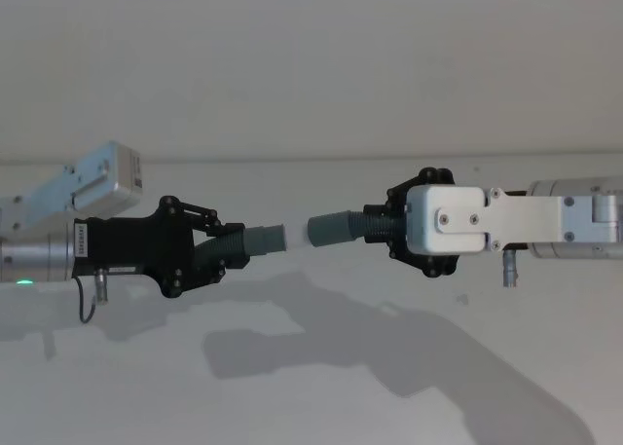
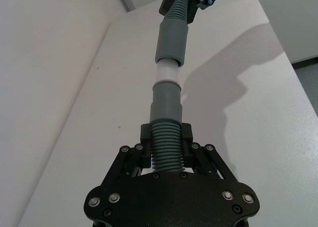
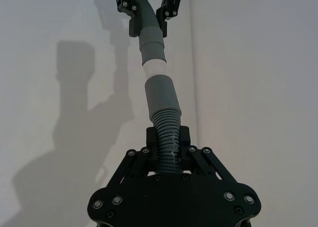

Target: Use both hands to pick up one end of the pipe from the table, align the ends, and insert them.

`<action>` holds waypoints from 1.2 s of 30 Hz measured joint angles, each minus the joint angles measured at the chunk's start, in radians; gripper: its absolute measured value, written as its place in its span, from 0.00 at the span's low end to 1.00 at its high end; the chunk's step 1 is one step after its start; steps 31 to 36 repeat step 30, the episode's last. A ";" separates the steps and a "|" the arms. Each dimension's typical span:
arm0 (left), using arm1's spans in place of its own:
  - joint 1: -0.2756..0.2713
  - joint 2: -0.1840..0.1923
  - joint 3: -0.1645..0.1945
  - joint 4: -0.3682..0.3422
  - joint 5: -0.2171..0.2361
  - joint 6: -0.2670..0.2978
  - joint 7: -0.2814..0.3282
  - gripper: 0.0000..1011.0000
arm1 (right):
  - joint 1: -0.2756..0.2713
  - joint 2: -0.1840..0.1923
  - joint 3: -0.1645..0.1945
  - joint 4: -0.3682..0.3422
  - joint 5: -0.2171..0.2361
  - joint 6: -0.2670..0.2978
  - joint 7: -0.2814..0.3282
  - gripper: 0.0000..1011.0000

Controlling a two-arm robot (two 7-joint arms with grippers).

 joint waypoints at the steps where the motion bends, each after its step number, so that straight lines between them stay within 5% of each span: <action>1: 0.000 0.000 0.000 0.000 0.000 0.000 0.000 0.30 | 0.000 0.000 0.000 0.000 0.000 0.000 0.000 0.22; 36: 0.000 0.000 0.000 0.000 0.000 0.000 0.000 0.30 | 0.000 -0.002 -0.002 0.000 0.003 -0.002 0.001 0.22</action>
